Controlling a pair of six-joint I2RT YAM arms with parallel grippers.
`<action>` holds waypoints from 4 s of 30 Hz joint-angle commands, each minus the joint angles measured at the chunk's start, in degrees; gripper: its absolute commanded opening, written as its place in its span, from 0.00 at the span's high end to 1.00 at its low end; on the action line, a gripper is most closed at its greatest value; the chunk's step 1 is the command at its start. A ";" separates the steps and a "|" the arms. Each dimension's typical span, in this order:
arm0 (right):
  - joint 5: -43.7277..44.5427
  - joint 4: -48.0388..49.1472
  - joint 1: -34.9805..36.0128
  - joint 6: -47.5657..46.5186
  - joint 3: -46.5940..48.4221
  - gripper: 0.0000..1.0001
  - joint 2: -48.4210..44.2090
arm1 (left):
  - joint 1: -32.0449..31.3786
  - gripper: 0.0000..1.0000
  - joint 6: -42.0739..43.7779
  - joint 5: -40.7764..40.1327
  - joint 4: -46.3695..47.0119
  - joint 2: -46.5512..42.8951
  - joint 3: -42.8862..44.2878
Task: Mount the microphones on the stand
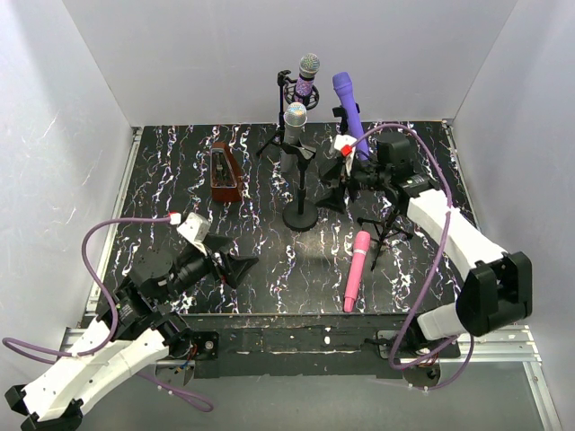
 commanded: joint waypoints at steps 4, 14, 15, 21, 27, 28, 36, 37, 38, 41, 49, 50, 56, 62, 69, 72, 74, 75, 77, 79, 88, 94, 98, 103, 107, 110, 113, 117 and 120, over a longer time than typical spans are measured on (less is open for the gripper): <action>0.15 -26.74 0.00 -13.97 2.45 0.13 -8.55 | 0.03 0.02 -1.07 -2.86 -1.98 0.63 3.30; -9.15 -55.94 -3.42 -31.13 7.46 0.11 -20.94 | -0.06 0.02 -2.74 -3.22 -0.57 1.16 1.81; -9.95 -57.00 -4.56 -30.87 7.72 0.10 -21.82 | -0.06 0.02 -2.92 -3.13 -0.22 1.33 1.45; -15.30 -55.96 -13.08 -27.53 4.66 0.09 -27.36 | 0.03 0.02 -5.64 -2.52 2.85 3.53 -0.30; -19.53 -51.21 -19.42 -19.98 0.96 0.09 -29.30 | -0.06 0.02 -10.47 -2.25 4.97 7.66 -0.66; -20.14 -51.12 -20.21 -19.71 0.96 0.10 -29.48 | -0.06 0.02 -11.26 -2.25 4.88 8.36 -0.40; -23.31 -49.71 -24.70 -18.65 -1.50 0.10 -30.80 | 0.03 0.02 -14.69 -0.32 7.60 12.67 -0.39; -23.49 -49.54 -24.87 -18.39 -1.76 0.10 -30.88 | 0.03 0.02 -15.04 1.77 8.30 13.28 -0.74; -23.75 -49.36 -25.05 -18.30 -1.94 0.10 -30.97 | -0.06 0.02 -15.48 2.40 9.00 13.72 -0.83; -24.19 -49.10 -25.49 -17.86 -2.29 0.10 -31.06 | 0.03 0.02 -16.80 3.81 10.15 15.31 -0.57; -24.98 -48.22 -26.19 -17.07 -2.73 0.10 -30.80 | 0.03 0.02 -19.44 6.53 12.87 18.73 -0.74; -25.16 -48.04 -26.37 -17.07 -2.82 0.10 -30.71 | -0.06 0.02 -19.96 6.97 13.49 19.09 -0.92; -25.60 -47.87 -26.63 -16.89 -3.08 0.10 -30.62 | 0.03 0.02 -22.42 9.26 16.12 21.81 -2.06; -25.86 -47.51 -26.81 -16.72 -3.17 0.10 -30.36 | -0.15 0.02 -23.75 11.37 18.41 24.53 -2.77; -26.30 -47.34 -27.07 -16.54 -3.43 0.11 -30.27 | -0.32 0.02 -23.84 14.71 20.87 27.09 -2.94; -26.39 -47.16 -27.16 -16.54 -3.52 0.11 -30.27 | -0.85 0.02 -23.84 15.15 21.84 27.70 -3.03; -26.56 -47.16 -27.25 -16.45 -3.61 0.11 -30.27 | -1.37 0.02 -23.75 15.06 22.28 28.23 -3.03; -26.57 -47.08 -27.34 -16.28 -3.79 0.10 -30.36 | -1.72 0.02 -23.66 15.06 22.45 28.67 -3.03; -26.57 -46.99 -27.34 -16.19 -3.87 0.10 -30.36 | -2.51 0.02 -23.57 14.89 22.37 29.19 -3.03; -26.74 -46.81 -27.34 -16.19 -3.96 0.10 -30.36 | -3.48 0.02 -23.48 14.36 24.11 30.07 -3.03; -26.92 -46.55 -27.69 -15.75 -4.23 0.10 -30.36 | -8.05 0.02 -22.08 12.17 25.35 34.38 -1.54; -27.01 -46.37 -27.86 -15.66 -4.31 0.10 -30.36 | -10.95 0.02 -21.11 10.41 25.71 37.45 -0.04; -27.01 -46.46 -27.95 -15.75 -4.40 0.10 -30.36 | -12.80 0.02 -20.76 9.62 26.32 39.74 0.66; -27.09 -46.28 -27.95 -15.66 -4.49 0.10 -30.36 | -14.82 0.02 -20.15 8.56 26.85 42.02 1.63; -27.09 -46.28 -27.95 -15.57 -4.58 0.10 -30.36 | -16.23 0.02 -19.88 8.03 27.29 43.69 2.33; -27.09 -46.20 -27.95 -15.57 -4.58 0.10 -30.36 | -17.19 0.02 -19.62 7.59 27.55 45.01 3.03; -27.09 -46.20 -28.04 -15.57 -4.58 0.10 -30.36 | -18.25 0.02 -19.27 7.16 27.99 46.42 3.65; -27.09 -46.20 -28.04 -15.57 -4.58 0.10 -30.45 | -19.39 0.02 -19.00 6.98 28.43 48.70 4.70; -27.09 -46.20 -28.13 -15.40 -4.67 0.10 -30.53 | -20.36 0.02 -18.56 6.80 28.61 50.29 5.49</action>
